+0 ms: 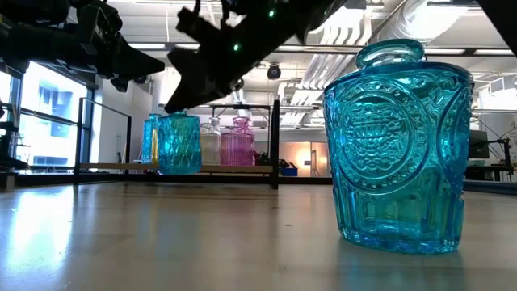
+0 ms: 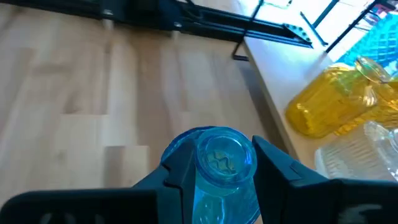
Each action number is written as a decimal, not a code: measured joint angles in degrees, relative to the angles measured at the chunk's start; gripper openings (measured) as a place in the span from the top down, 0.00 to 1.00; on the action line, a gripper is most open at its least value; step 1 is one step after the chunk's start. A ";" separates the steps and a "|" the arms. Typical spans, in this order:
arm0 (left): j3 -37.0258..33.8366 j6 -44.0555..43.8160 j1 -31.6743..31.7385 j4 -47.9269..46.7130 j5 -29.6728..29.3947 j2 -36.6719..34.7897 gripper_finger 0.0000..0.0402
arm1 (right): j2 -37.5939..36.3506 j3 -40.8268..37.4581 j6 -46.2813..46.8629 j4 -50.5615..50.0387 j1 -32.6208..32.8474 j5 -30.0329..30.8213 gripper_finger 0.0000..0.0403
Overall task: Sort vases onto shelf
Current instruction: Put the right blue vase on the shelf
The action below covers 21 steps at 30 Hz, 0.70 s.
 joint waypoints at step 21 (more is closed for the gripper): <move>0.00 -0.55 -0.02 -0.13 4.20 0.04 0.99 | 3.59 -0.11 -0.44 3.04 -4.79 -5.65 0.70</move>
